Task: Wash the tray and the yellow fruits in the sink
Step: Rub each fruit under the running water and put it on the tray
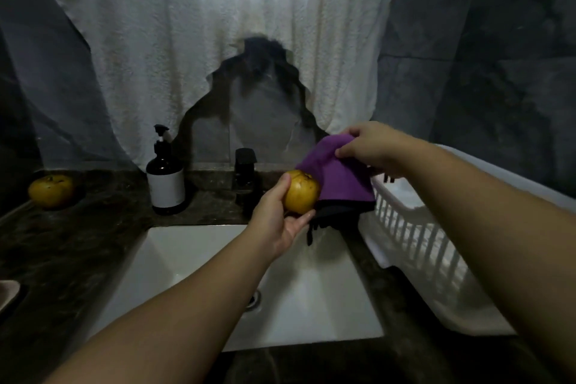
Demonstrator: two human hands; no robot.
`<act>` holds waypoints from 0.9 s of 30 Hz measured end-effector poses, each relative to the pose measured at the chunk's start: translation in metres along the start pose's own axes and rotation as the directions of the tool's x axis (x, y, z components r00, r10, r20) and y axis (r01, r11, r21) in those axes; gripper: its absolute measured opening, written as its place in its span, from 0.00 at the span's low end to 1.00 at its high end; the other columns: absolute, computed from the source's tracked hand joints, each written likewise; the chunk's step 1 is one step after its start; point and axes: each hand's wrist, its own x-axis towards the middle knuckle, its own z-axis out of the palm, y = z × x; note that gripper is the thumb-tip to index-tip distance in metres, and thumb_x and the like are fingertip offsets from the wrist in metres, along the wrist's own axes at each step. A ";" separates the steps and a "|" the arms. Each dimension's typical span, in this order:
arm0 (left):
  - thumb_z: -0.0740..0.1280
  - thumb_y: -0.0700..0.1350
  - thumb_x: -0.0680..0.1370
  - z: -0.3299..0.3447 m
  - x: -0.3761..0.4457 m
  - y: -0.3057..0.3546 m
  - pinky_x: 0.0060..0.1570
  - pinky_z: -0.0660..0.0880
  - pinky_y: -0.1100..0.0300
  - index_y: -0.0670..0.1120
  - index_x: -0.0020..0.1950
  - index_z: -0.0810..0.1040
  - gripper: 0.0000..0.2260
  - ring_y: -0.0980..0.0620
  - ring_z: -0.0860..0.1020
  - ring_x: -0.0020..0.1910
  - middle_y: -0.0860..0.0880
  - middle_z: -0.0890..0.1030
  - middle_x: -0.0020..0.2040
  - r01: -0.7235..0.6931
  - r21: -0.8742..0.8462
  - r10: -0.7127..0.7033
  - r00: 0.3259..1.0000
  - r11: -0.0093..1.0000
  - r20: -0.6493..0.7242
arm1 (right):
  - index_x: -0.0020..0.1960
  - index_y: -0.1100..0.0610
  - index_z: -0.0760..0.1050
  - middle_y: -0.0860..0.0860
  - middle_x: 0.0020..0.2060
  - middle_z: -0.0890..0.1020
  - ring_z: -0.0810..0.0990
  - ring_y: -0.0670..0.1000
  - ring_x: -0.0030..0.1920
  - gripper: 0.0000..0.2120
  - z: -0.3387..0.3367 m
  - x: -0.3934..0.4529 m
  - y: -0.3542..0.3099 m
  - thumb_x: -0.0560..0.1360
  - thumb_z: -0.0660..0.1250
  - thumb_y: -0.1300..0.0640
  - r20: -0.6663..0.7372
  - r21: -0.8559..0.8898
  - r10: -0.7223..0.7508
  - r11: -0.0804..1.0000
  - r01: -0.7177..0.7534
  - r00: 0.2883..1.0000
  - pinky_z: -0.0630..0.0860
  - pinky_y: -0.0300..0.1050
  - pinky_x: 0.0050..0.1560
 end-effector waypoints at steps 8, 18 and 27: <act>0.71 0.53 0.80 0.026 0.008 -0.016 0.43 0.81 0.45 0.47 0.74 0.74 0.24 0.39 0.80 0.60 0.39 0.77 0.68 0.080 0.026 -0.080 0.997 0.996 0.007 | 0.60 0.55 0.78 0.57 0.52 0.83 0.82 0.54 0.49 0.10 -0.056 0.009 0.058 0.81 0.67 0.63 0.142 0.200 0.247 0.941 -0.273 0.958 0.81 0.48 0.47; 0.72 0.52 0.80 0.023 0.001 -0.026 0.40 0.85 0.46 0.49 0.69 0.73 0.20 0.37 0.81 0.58 0.39 0.77 0.65 0.131 0.038 -0.133 0.990 0.991 0.036 | 0.69 0.57 0.77 0.59 0.59 0.80 0.80 0.59 0.56 0.22 -0.055 0.013 0.085 0.75 0.71 0.64 -0.186 -0.408 0.189 0.878 -0.251 0.964 0.79 0.54 0.59; 0.72 0.55 0.79 0.017 -0.012 -0.003 0.39 0.84 0.47 0.47 0.74 0.73 0.26 0.39 0.80 0.62 0.40 0.77 0.68 0.073 0.039 -0.074 0.997 0.997 0.020 | 0.76 0.58 0.68 0.59 0.71 0.73 0.74 0.59 0.68 0.24 -0.043 0.002 0.032 0.81 0.66 0.59 -0.108 -0.617 0.018 0.783 -0.081 0.994 0.74 0.49 0.63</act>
